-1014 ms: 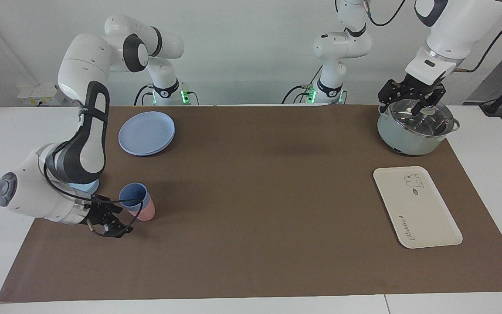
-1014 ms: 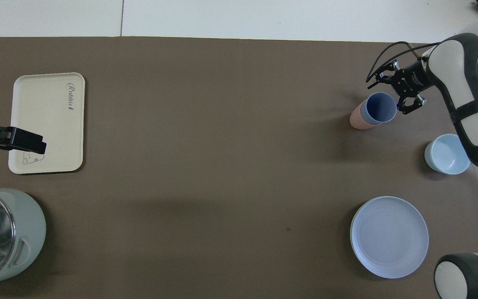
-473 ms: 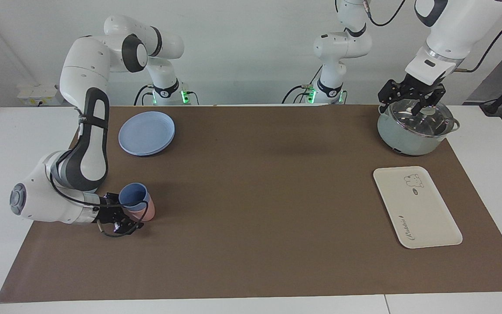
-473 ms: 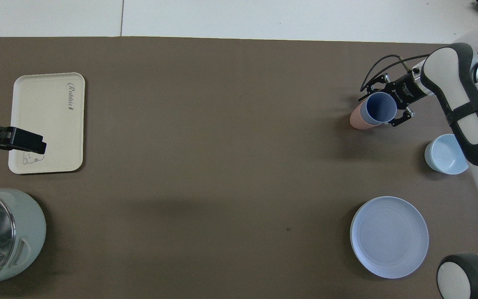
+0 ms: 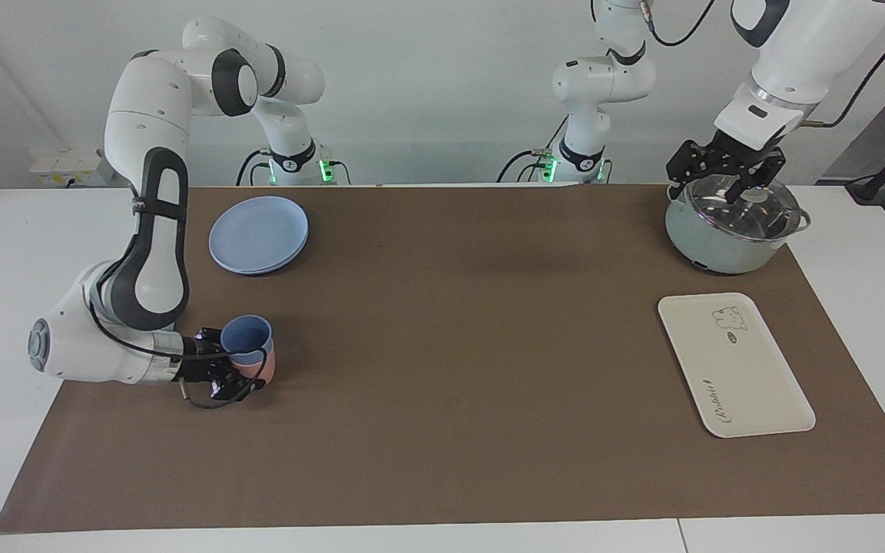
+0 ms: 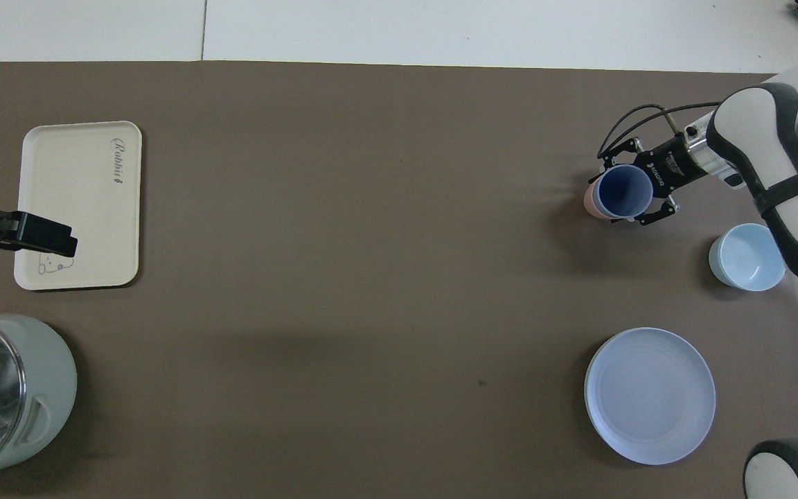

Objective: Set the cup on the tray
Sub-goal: 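Lower the right gripper and close it on the blue cup rim, then lift the nested cups with the right gripper while the left gripper approaches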

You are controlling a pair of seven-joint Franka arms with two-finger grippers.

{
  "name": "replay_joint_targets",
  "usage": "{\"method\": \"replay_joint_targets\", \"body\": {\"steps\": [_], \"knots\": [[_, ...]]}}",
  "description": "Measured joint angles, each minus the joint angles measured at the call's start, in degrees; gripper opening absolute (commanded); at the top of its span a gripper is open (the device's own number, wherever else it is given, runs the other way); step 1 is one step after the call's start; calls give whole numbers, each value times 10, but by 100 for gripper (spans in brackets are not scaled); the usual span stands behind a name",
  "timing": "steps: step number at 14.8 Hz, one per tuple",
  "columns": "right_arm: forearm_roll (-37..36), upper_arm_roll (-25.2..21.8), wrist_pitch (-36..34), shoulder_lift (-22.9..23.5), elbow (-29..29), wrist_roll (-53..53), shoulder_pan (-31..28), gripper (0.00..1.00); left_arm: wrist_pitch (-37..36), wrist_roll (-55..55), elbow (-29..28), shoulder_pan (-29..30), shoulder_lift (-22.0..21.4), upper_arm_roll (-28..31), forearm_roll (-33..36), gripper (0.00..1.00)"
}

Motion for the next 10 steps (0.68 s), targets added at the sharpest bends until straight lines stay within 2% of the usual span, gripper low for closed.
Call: {"method": "replay_joint_targets", "body": {"steps": [5, 10], "knots": [[48, 3, -1, -44, -74, 0, 3, 0, 0, 0, 0, 0, 0, 0, 0, 100], [50, 8, -3, -119, -140, 3, 39, 0, 0, 0, 0, 0, 0, 0, 0, 100]]}}
